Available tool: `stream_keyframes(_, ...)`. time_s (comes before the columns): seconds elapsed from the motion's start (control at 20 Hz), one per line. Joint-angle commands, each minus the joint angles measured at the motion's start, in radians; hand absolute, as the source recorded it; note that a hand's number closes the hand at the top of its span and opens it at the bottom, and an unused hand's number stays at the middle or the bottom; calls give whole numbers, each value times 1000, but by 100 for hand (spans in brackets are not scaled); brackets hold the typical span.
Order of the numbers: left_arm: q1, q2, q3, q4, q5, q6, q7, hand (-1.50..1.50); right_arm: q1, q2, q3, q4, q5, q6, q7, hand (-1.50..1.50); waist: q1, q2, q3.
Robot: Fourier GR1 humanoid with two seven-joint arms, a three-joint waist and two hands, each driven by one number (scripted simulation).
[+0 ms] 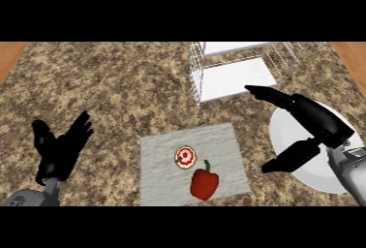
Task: Pick the cupcake from the placemat and place it in the tiered shelf
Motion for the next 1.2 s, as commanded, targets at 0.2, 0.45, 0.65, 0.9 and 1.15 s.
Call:
stream_keyframes(0.2, 18, -59, -5, 107, -43, -17, -71, 0, -122, 86, 137, -189, 105, -84, 458, -150, 4, 6, -10)
stream_keyframes(0.45, 2, -56, 24, 102, -33, -44, -62, 0, -233, 168, 194, -225, 211, -136, 713, -150, 5, 6, -10)
stream_keyframes(0.65, 5, -36, 48, 63, -8, -76, -15, 0, -290, 301, 281, -90, 321, -161, 767, -150, 17, 8, -9)
stream_keyframes(0.9, -16, -70, 37, 81, -57, -47, -7, 0, -236, 317, 333, -87, 353, -92, 795, -150, 5, 8, -8)
stream_keyframes(1.15, 5, -66, 59, 28, -58, -51, 36, 0, -236, 379, 367, -60, 423, -71, 850, -150, 8, 6, -8)
